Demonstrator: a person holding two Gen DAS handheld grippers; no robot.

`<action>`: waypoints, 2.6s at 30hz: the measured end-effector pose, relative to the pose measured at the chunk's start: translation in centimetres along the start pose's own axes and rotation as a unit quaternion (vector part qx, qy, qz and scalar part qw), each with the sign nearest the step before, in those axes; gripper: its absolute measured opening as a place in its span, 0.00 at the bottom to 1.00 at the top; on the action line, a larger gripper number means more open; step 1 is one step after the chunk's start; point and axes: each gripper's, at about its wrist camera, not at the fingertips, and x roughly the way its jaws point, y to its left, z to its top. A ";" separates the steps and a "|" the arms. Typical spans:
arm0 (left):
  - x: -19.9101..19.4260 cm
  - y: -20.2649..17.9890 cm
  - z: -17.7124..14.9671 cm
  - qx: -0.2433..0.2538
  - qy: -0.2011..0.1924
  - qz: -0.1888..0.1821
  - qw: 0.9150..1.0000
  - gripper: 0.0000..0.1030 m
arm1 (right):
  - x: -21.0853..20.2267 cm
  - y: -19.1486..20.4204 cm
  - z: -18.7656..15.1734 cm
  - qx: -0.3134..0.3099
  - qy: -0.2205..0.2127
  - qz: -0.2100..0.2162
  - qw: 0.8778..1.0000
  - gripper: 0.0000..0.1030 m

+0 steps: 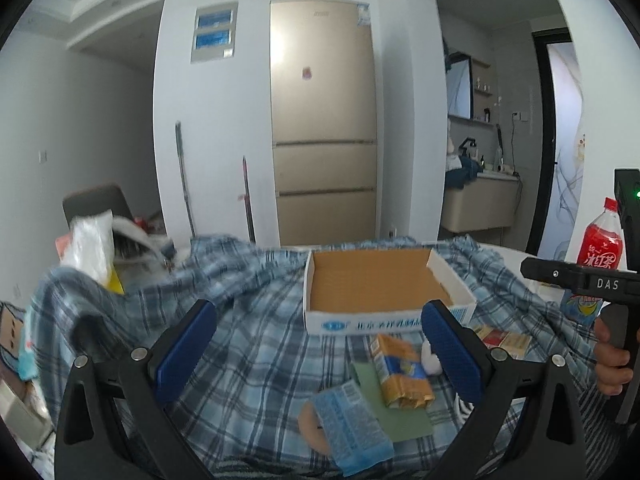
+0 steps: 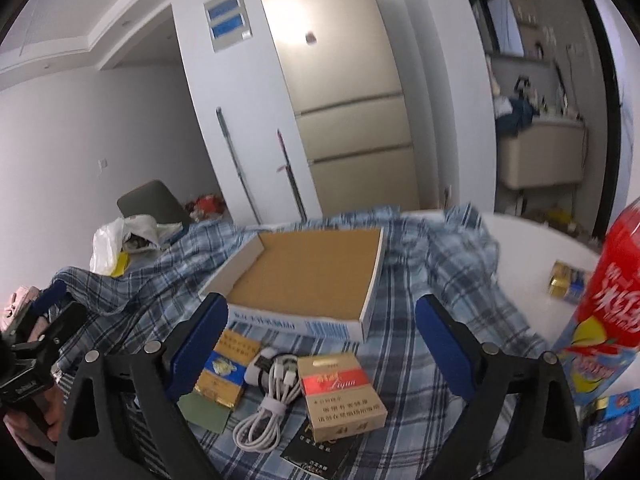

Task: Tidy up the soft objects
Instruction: 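Grasp the blue snack packet with the left tool while the right tool grasps the Liqun pack, then carry the blue packet with the left tool while the right tool carries the Liqun pack over the box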

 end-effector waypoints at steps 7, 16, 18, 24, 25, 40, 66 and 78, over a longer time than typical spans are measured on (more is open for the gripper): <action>1.5 1.1 -0.9 -0.016 0.046 -0.018 0.999 1.00 | 3.4 -1.0 -1.6 0.034 0.070 0.003 0.997 0.88; 3.4 2.0 -1.9 -0.044 0.092 -0.030 0.994 1.00 | 6.4 -0.9 -2.7 0.019 0.145 -0.023 0.989 0.84; 3.7 2.0 -2.0 -0.048 0.098 -0.034 0.993 1.00 | 6.8 -1.1 -2.9 0.022 0.157 -0.022 0.987 0.84; 4.2 1.4 -2.5 -0.039 0.106 -0.030 0.993 1.00 | 8.3 -1.6 -3.6 0.025 0.197 -0.026 0.980 0.82; 4.2 1.4 -2.6 -0.039 0.107 -0.029 0.993 1.00 | 8.5 -1.6 -3.7 0.026 0.202 -0.026 0.979 0.80; 6.1 2.8 -3.3 -0.079 0.153 -0.042 0.984 1.00 | 8.5 0.5 -4.4 -0.033 0.206 -0.030 0.978 0.55; 8.5 -0.1 -5.4 -0.048 0.252 -0.118 0.959 0.43 | 4.5 4.5 -3.6 -0.134 0.075 -0.101 0.983 0.55; 5.2 -1.2 -3.7 -0.010 0.160 -0.148 0.976 0.41 | 1.6 4.9 -3.2 -0.129 -0.010 -0.098 0.987 0.55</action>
